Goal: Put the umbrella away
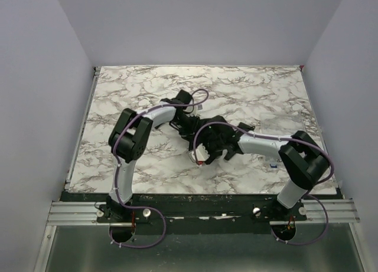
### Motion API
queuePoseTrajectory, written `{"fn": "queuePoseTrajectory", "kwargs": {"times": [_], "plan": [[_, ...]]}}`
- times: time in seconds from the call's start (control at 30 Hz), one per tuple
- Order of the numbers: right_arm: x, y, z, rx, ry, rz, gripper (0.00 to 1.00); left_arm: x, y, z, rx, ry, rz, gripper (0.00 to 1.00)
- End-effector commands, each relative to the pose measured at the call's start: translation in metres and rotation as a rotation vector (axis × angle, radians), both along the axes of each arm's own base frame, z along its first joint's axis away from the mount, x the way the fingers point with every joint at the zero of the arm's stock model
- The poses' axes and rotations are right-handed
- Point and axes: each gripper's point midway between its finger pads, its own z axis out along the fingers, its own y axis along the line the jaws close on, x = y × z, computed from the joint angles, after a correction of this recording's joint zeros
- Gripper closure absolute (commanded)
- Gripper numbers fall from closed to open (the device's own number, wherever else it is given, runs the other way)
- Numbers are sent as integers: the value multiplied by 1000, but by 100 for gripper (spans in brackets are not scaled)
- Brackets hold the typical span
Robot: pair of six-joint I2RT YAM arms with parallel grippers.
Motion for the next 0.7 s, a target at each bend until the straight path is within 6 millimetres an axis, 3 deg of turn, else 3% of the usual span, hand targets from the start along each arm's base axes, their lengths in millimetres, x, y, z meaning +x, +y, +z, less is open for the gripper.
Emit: {"fn": "queuePoseTrajectory", "kwargs": {"times": [0.0, 0.1, 0.23, 0.37, 0.47, 0.57, 0.67], "plan": [[-44, -45, -85, -278, 266, -30, 42, -7, -29, 67, -200, -7, 13, 65], [-51, -48, -90, -317, 326, -36, 46, 24, -14, 90, -238, -115, 128, 60], [-54, -48, -93, -344, 378, -46, 50, 42, -8, 119, -270, -231, 200, 56], [-59, -47, -93, -363, 426, -39, 50, 59, 11, 128, -239, -336, 290, 56], [-65, -48, -89, -405, 496, -37, 52, 74, 53, 143, -179, -548, 439, 55], [-75, -51, -87, -464, 583, -42, 57, 77, 115, 169, -144, -805, 633, 50], [-83, -53, -84, -496, 662, -67, 58, 55, 173, 195, -185, -1047, 815, 21]]}}
